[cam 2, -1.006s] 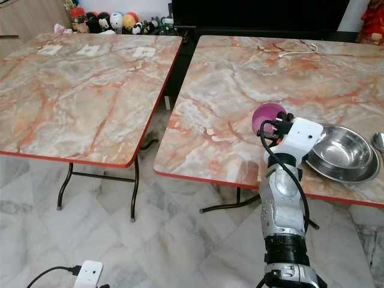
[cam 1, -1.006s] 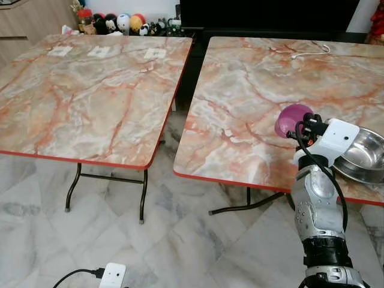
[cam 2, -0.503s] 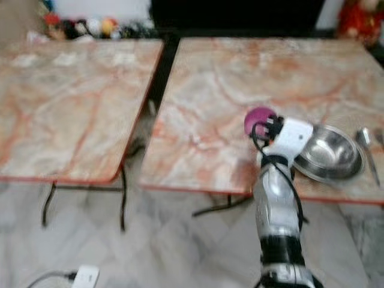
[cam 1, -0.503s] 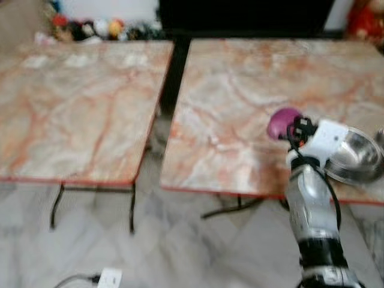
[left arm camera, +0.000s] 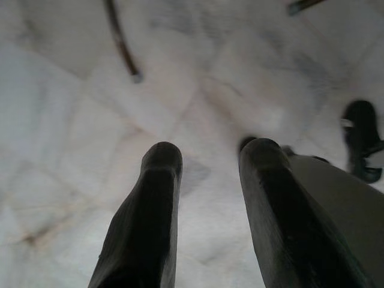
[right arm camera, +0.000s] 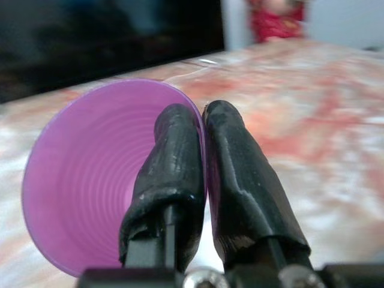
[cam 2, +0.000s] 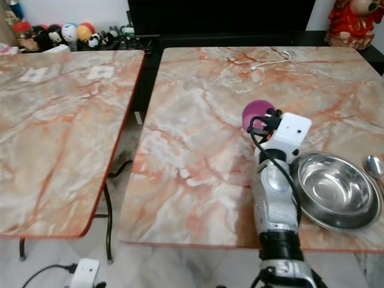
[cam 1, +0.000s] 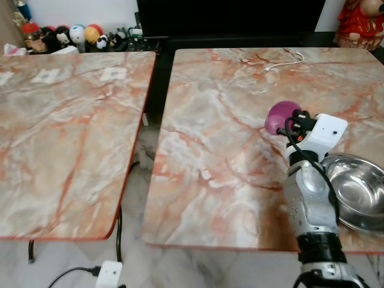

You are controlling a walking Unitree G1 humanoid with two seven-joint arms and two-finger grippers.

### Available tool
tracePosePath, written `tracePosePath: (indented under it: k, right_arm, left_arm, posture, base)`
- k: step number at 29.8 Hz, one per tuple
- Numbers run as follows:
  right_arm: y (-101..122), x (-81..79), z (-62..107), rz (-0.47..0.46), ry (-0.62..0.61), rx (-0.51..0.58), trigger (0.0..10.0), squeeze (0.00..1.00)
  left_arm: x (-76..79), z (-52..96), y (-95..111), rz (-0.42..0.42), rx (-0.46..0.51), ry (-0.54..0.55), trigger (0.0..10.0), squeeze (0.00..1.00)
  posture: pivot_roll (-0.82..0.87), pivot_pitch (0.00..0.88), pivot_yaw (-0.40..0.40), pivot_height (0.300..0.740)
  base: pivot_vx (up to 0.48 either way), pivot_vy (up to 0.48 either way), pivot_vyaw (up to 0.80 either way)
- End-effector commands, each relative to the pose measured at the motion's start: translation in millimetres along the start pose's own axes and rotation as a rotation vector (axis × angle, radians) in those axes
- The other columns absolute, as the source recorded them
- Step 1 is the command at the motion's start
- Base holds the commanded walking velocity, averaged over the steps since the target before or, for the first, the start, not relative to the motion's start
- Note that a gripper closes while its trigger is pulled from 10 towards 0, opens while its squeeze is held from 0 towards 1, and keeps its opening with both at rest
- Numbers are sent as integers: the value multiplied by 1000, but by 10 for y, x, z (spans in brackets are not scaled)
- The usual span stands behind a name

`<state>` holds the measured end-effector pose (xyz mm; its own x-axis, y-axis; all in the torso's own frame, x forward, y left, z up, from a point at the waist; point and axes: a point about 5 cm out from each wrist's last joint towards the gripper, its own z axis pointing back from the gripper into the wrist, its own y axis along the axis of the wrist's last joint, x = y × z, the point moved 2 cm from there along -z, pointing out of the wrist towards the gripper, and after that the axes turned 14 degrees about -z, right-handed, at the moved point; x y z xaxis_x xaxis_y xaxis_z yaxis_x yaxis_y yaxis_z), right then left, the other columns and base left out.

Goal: Setting the table

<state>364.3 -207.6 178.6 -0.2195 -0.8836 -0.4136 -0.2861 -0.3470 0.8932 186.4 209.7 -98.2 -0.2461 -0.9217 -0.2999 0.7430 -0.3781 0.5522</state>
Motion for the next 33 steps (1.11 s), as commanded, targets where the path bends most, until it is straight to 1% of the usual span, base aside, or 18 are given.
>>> tracePosePath:
  k: [1, 3, 5, 6, 9, 10, 11, 13, 15, 17, 21, 22, 23, 24, 28, 31, 32, 33]
  right_arm:
    - [-14, -68, 11, -5, -4, -4, 10000, 0]
    - [22, -88, 13, -11, -22, 5, 10000, 0]
    - [19, -133, 35, -16, -38, -16, 10000, 0]
    - [8, -143, 56, -25, -68, -35, 10000, 0]
    - [14, -136, 103, -45, -133, -49, 10000, 0]
    - [23, -132, 138, -42, -168, -51, 10000, 0]
    - [25, -131, 145, -39, -174, -51, 10000, 0]
    - [14, -116, 226, -5, -217, -73, 10000, 0]
    - [6, -104, 253, 4, -233, -84, 10000, 0]
    - [-12, -88, 315, 34, -263, -112, 10000, 0]
    - [-8, -36, 363, 7, -333, -130, 10000, 0]
    - [10, 13, 374, 11, -375, -122, 10000, 0]
    - [14, 23, 376, 14, -383, -120, 10000, 0]
    - [13, 54, 385, -10, -413, -122, 10000, 0]
    - [38, 79, 385, -8, -431, -126, 10000, 0]
    - [55, 80, 386, -30, -448, -130, 10000, 0]
    - [32, 77, 393, -64, -454, -144, 10000, 0]
    - [24, 81, 399, -72, -463, -148, 10000, 0]
  left_arm:
    - [-62, 39, -162, 8, -48, 14, 10000, 0]
    - [-65, 38, -159, 6, -47, 14, 10000, 0]
    - [-65, 36, -153, 4, -45, 14, 10000, 0]
    - [-65, 35, -149, 3, -44, 14, 10000, 0]
    - [-63, 34, -144, 1, -43, 14, 10000, 0]
    - [-61, 32, -138, 1, -41, 13, 10000, 0]
    - [-60, 32, -137, 1, -41, 13, 10000, 0]
    - [-57, 31, -135, 1, -39, 11, 10000, 0]
    - [-56, 32, -136, 0, -39, 10, 10000, 0]
    - [-57, 35, -146, -1, -41, 9, 10000, 0]
    - [-50, 40, -160, -4, -42, 5, 10000, 0]
    - [-45, 41, -164, -3, -43, 4, 10000, 0]
    - [-44, 42, -165, -3, -43, 4, 10000, 0]
    - [-42, 44, -171, -3, -43, 4, 10000, 0]
    - [-36, 46, -179, -3, -44, 3, 10000, 0]
    - [-33, 44, -173, -9, -45, 2, 10000, 0]
    - [-34, 43, -170, -11, -45, 1, 10000, 0]
    - [-35, 42, -169, -12, -45, 1, 10000, 0]
  posture:
    - [-108, 110, 11, 740]
    - [-105, 112, 12, 740]
    - [-109, 111, 13, 740]
    - [-108, 112, 13, 740]
    - [-111, 111, 12, 740]
    - [-111, 111, 12, 740]
    - [-111, 111, 12, 740]
    - [-113, 110, 11, 740]
    - [-113, 110, 11, 740]
    - [-118, 107, 12, 740]
    - [-118, 101, 10, 740]
    - [-117, 100, 10, 740]
    - [-117, 100, 10, 740]
    - [-114, 96, 10, 740]
    - [-113, 93, 12, 740]
    - [-116, 90, 14, 740]
    - [-114, 88, 15, 740]
    - [-113, 87, 16, 740]
  base:
    - [0, 0, 0]
    - [0, 0, 0]
    - [0, 0, 0]
    - [0, 0, 0]
    - [0, 0, 0]
    - [0, 0, 0]
    - [0, 0, 0]
    - [0, 0, 0]
    - [0, 0, 0]
    - [0, 0, 0]
    - [0, 0, 0]
    - [0, 0, 0]
    - [0, 0, 0]
    - [0, 0, 0]
    - [0, 0, 0]
    - [0, 0, 0]
    - [0, 0, 0]
    - [0, 0, 0]
